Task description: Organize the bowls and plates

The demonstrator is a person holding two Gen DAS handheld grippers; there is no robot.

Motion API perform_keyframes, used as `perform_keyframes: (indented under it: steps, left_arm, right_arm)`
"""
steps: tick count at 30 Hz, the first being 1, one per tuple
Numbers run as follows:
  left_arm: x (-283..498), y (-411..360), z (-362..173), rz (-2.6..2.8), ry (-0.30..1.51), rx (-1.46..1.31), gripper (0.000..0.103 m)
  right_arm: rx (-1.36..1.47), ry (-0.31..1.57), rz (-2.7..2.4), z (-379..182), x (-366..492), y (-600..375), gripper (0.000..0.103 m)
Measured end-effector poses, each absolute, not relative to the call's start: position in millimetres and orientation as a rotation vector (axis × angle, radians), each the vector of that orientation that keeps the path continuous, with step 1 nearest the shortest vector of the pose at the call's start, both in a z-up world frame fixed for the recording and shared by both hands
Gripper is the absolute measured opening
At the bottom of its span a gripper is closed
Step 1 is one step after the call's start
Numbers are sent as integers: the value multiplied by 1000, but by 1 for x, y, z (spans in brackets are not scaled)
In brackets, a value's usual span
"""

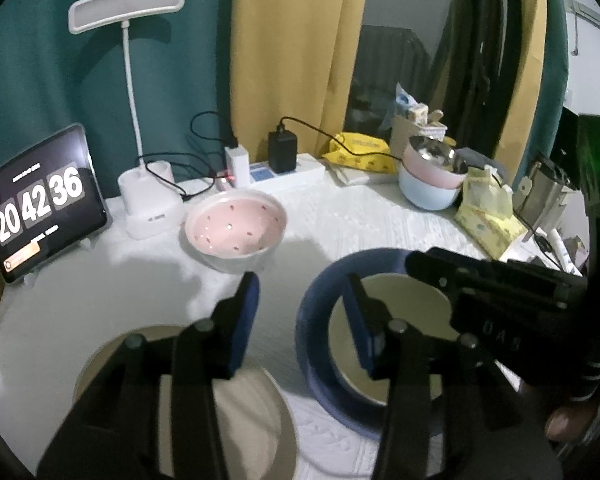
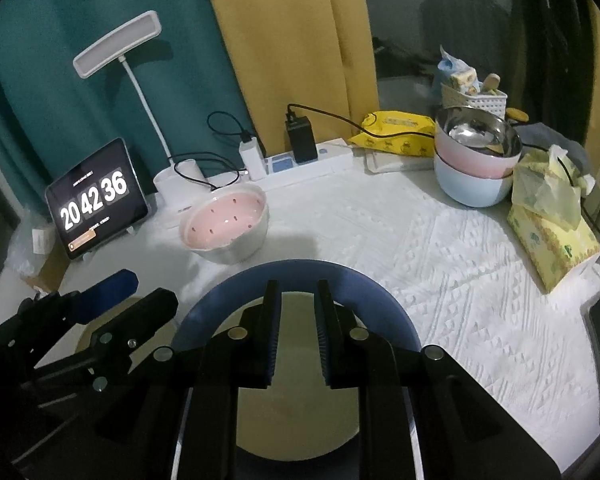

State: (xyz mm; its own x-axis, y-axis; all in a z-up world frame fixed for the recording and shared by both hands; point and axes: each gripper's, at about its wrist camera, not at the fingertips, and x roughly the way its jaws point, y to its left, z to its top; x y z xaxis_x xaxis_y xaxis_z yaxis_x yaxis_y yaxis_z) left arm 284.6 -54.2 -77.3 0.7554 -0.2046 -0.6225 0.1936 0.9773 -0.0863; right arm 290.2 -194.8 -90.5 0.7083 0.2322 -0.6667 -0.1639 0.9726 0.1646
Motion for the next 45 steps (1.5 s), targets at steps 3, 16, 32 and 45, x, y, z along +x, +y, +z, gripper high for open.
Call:
perform_keyframes:
  steps: [3, 16, 32, 45]
  left_arm:
    - [286, -48, -72, -207, 673, -22, 45]
    - [303, -20, -48, -158, 632, -51, 45]
    - [343, 5, -34, -133, 630, -84, 45]
    - [385, 32, -52, -96, 698, -187, 45]
  right_arm:
    - [90, 752, 225, -88, 290, -192, 18]
    - [41, 734, 262, -65, 307, -171, 20]
    - [-23, 719, 293, -44, 350, -154, 21]
    - [-27, 799, 326, -57, 397, -145, 21]
